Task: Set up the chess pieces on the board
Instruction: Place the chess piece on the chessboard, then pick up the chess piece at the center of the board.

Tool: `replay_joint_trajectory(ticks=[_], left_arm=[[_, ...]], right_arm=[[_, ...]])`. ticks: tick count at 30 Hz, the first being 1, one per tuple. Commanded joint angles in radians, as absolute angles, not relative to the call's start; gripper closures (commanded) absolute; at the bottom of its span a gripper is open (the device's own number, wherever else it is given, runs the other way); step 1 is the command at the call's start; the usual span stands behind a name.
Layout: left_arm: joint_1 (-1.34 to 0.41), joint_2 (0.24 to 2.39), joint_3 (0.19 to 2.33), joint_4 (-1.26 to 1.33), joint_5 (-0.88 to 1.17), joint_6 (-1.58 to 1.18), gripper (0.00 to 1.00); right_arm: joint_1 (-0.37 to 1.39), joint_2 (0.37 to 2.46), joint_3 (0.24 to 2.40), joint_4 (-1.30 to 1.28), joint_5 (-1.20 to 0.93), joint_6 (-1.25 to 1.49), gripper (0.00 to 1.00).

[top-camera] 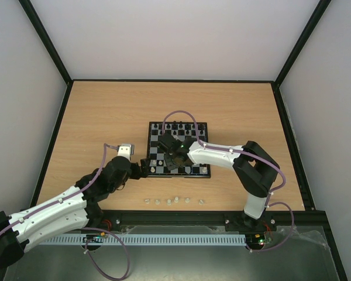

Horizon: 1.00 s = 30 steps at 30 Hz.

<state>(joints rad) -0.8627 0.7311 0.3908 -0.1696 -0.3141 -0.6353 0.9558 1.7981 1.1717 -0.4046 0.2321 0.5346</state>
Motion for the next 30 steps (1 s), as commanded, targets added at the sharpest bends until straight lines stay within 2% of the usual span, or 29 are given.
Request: replay_joint_trajectory(ticks=[1,6,10,17,24,30], left_arm=[[-0.857,0.731,0.381,-0.163,-0.318,-0.626,0.01],[-0.856,0.732,0.381,-0.165,-0.318,-0.627,0.01],[-0.856,0.728,0.38,-0.167,-0.318,-0.627,0.01],[-0.854,0.72,0.379,-0.162,-0.302,-0.626,0.01],[-0.852,0.724,0.375,-0.153,-0.279,-0.622,0.01],[-0.852,0.718,0.372,-0.152,-0.275,-0.622,0.01]], right_arm=[[0.951,1.799,1.197,-0.421,0.226,0.528,0.84],[0.952,1.739,1.182,-0.435,0.228,0.535,0.78],[0.954,1.639,1.12,-0.486,0.256,0.566,0.6],[0.978,1.376,0.936,-0.565,0.271,0.698,0.45],[1.118,1.209,0.748,-0.64,0.295,0.935,0.44],[1.225,1.054,0.611,-0.663,0.267,1.08,0.51]])
